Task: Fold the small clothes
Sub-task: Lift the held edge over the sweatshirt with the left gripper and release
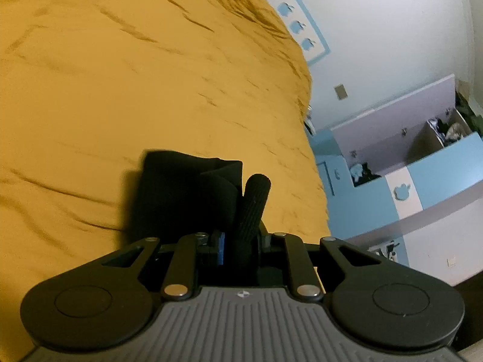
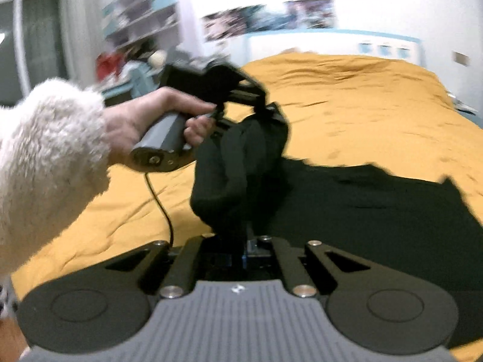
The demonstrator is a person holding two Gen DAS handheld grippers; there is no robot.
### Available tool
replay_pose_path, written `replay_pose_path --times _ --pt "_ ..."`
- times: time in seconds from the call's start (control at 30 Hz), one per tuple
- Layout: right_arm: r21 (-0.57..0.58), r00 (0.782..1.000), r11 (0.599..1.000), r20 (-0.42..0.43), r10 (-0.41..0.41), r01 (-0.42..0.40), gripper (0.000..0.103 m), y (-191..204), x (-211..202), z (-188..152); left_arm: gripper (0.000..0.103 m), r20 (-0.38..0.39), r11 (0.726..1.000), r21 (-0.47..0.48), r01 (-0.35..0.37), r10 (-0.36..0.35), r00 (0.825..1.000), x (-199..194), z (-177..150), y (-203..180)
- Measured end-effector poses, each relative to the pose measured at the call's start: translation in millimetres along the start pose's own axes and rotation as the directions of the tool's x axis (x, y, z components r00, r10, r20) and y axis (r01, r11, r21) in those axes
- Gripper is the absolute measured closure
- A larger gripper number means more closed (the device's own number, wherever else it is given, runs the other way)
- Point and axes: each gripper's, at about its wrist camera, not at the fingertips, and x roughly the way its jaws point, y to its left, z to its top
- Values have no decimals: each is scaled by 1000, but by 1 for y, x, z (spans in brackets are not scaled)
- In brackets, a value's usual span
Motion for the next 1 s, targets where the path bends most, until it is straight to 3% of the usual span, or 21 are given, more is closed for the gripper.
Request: replay_pose_path --times 0.13,0.27,0.37,0.5,0.53,0.6,0.67,0.7,0.83,0.9,0.93,1.0 --pt "150 998 988 26 -52 47 103 -65 -31 -2 84 -47 998 61 13 -11 999 50 -17 -47" --pt "244 987 960 53 -151 134 103 -121 -56 -15 84 -126 998 62 33 -25 992 107 -32 -80" --pt "332 979 927 50 -200 173 103 -161 -68 -28 84 -177 997 55 58 -48 983 143 -42 -95" --pt "435 970 877 27 -241 206 103 -209 -72 -46 84 -213 995 97 20 1 977 184 -55 -107" --pt "460 970 863 14 -242 209 103 -220 -67 -49 90 -218 996 93 16 5 976 192 -57 -105" --pt "509 972 836 -9 -234 206 103 -234 -63 -65 91 -229 995 97 13 10 973 208 -58 -106" --pt "532 965 812 -35 -261 239 96 -246 -58 -71 91 -236 993 116 1 27 971 219 -59 -111" --pt "535 958 803 -54 -280 265 84 -250 -57 -75 91 -236 993 119 8 20 971 219 -60 -113" --pt "588 959 770 -33 -283 247 84 -262 -71 -76 91 -218 973 221 73 -23 976 191 -61 -135" --pt "586 955 771 -20 -295 251 80 -265 -84 -68 90 -209 948 305 91 -26 978 163 -60 -147" --pt "576 949 773 -14 -314 264 69 -265 -89 -63 85 -208 935 337 109 -39 977 146 -62 -151" --pt "509 930 802 7 -367 313 68 -261 -97 -50 76 -206 913 390 116 -36 978 109 -70 -151"
